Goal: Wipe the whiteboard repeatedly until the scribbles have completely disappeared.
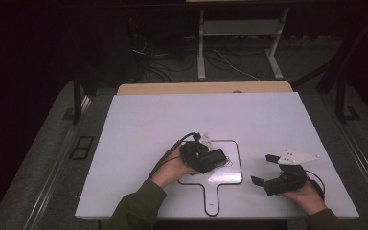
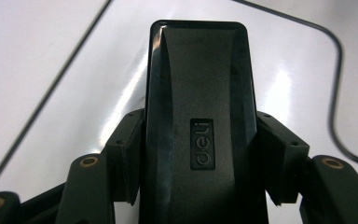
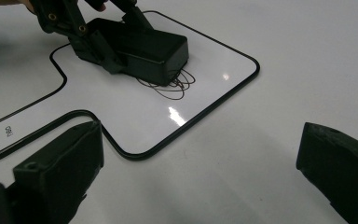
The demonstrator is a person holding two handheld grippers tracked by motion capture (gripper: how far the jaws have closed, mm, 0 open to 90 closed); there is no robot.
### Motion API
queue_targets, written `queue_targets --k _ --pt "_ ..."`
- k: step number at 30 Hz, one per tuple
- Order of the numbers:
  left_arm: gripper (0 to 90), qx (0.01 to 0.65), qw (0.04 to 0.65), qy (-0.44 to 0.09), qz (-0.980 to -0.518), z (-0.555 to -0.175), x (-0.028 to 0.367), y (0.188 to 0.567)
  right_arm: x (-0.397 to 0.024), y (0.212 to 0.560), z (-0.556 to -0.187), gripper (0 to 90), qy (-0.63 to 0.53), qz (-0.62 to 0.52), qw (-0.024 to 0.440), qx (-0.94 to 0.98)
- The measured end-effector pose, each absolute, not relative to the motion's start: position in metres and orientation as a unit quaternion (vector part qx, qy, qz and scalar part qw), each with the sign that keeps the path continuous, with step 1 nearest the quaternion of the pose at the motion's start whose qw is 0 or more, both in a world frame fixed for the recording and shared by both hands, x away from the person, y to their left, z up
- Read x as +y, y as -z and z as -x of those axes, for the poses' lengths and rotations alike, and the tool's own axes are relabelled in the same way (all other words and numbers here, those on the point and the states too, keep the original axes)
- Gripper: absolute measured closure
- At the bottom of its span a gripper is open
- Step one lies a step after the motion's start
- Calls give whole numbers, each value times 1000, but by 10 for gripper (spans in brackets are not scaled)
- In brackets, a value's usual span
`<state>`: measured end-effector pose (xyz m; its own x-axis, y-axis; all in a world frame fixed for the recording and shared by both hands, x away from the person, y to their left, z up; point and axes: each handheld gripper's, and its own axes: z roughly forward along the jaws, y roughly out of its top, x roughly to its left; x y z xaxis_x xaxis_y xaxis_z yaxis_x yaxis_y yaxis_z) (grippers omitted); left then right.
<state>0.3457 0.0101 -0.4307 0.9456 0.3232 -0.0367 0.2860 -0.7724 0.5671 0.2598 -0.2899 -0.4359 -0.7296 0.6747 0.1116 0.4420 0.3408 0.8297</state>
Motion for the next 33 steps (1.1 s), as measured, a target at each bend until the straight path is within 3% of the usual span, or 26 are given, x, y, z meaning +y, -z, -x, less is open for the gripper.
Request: queue_targets --k 17,33 --pt "395 245 313 -53 -916 -382 48 434 -290 436 -259 0 -458 -345 127 809" --pt "395 184 301 -34 -935 -347 22 431 -290 436 -260 0 -458 -345 127 809"
